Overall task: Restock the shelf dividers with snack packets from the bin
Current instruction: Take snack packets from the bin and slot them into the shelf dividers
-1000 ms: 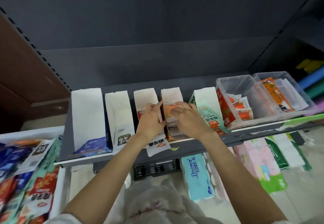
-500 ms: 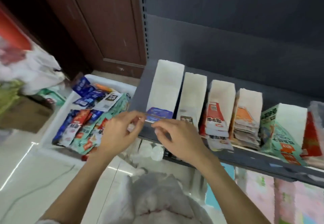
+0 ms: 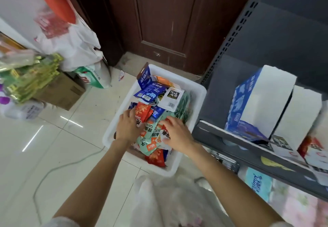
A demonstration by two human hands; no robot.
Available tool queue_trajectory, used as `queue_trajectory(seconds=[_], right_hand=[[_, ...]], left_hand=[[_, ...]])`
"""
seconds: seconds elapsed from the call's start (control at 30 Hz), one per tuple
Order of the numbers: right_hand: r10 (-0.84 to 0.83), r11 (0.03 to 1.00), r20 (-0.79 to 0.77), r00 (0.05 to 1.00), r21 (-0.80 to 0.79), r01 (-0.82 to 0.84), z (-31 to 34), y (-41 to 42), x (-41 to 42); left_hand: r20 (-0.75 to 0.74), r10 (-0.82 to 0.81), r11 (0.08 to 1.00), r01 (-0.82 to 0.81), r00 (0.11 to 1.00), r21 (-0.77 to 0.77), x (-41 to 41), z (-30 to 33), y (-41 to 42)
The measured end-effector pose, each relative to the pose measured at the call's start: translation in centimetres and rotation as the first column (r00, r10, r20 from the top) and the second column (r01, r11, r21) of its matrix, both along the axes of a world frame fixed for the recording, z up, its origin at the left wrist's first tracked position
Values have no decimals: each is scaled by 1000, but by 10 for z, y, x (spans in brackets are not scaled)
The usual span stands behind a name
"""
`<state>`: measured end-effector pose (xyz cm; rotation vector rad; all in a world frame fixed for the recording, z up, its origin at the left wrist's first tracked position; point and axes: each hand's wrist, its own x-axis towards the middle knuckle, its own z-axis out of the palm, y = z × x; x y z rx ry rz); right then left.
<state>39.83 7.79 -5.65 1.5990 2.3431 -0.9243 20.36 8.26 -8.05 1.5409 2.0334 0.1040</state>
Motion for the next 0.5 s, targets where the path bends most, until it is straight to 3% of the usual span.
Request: queue_trajectory(seconds=[0.1,0.17,0.37,0.5], right_hand=[[45,987,152,987,-160,-21,-15,-2,-14],[-4,985,160,987,-168,31,-22,-7,-22],[-147,988,86,985,-31,150,-28,-22,-26],[-206,971,0,979,122,204,-16,-26,-19]], left_hand=[[-19,-80,995,79,997,-65,-1,-13,10],[-26,-114,990,112,993,-86,1,-18,11],[80,-121,987,128,989,-95,3,-19,6],[55,-138,987,142,989,-71,4,-8,6]])
